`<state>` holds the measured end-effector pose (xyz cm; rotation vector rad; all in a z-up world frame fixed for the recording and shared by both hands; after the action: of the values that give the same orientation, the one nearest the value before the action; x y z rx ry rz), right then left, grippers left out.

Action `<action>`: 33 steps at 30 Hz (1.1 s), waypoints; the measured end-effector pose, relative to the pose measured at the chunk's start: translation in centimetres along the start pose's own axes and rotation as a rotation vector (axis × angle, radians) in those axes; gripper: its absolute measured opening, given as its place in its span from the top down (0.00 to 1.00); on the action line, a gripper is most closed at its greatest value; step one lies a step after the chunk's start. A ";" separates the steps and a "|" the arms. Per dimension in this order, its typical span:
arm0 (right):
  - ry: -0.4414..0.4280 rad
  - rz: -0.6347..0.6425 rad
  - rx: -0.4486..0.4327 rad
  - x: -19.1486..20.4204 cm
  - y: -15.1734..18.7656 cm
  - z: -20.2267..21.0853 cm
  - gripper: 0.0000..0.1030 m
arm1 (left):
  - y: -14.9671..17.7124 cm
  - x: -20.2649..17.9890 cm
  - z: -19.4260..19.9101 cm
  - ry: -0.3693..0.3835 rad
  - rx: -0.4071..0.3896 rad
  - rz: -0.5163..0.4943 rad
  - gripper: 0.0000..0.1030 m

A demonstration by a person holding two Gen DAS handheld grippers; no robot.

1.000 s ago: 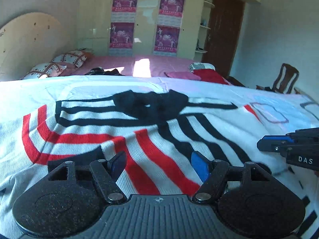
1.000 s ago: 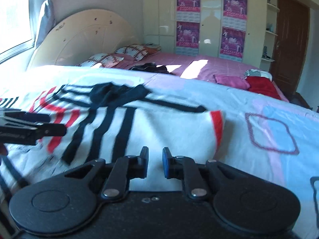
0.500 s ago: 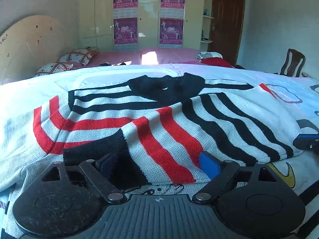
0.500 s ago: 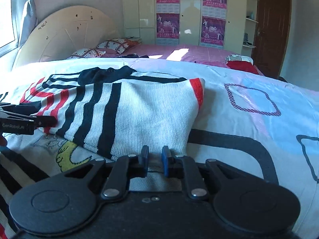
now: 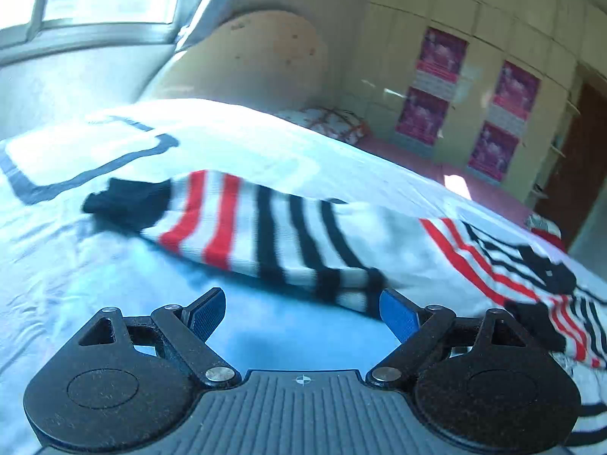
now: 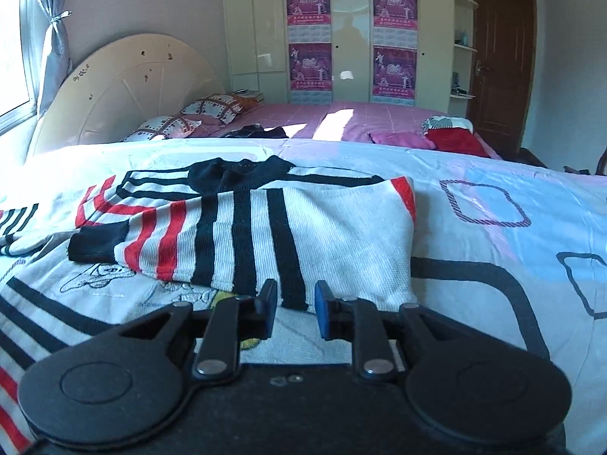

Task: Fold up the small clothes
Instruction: 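Close the left gripper on the black cuff of the other sleeve, then fold the held sleeve across the sweater front with the left gripper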

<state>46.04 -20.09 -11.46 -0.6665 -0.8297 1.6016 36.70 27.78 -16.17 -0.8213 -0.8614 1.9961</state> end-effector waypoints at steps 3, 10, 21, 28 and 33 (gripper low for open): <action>0.026 -0.043 -0.006 1.8 -0.7 -0.8 0.76 | -1.1 6.9 -2.2 -0.019 0.000 0.212 0.17; 0.030 -0.102 -0.003 5.9 -2.0 -1.7 0.77 | -4.0 13.0 -8.5 0.135 0.023 0.470 0.31; 0.091 -0.175 -0.001 5.6 -2.1 -0.2 0.76 | -6.0 11.9 -12.9 0.105 -0.011 0.451 0.95; 0.144 -0.198 0.001 2.5 -1.1 0.3 0.76 | -9.8 2.2 -10.2 0.214 -0.122 0.231 0.95; 0.195 -0.236 -0.021 -0.4 -1.8 -0.3 0.76 | -9.9 -6.2 -8.7 0.322 -0.141 0.063 0.95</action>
<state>47.38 -20.25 -10.23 -0.7002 -0.7523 1.2952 50.40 29.40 -11.68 -1.2255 -0.8008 1.8033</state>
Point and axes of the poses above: each gripper's, at about its wrist camera, not at the fingertips, and z roughly against the way its jaws point, x to its left, y to its underside, the point moved 3 cm from there along -z, roughly the way its jaws point, and after that the axes turned 1 degree about -z, right-handed, at the moved point
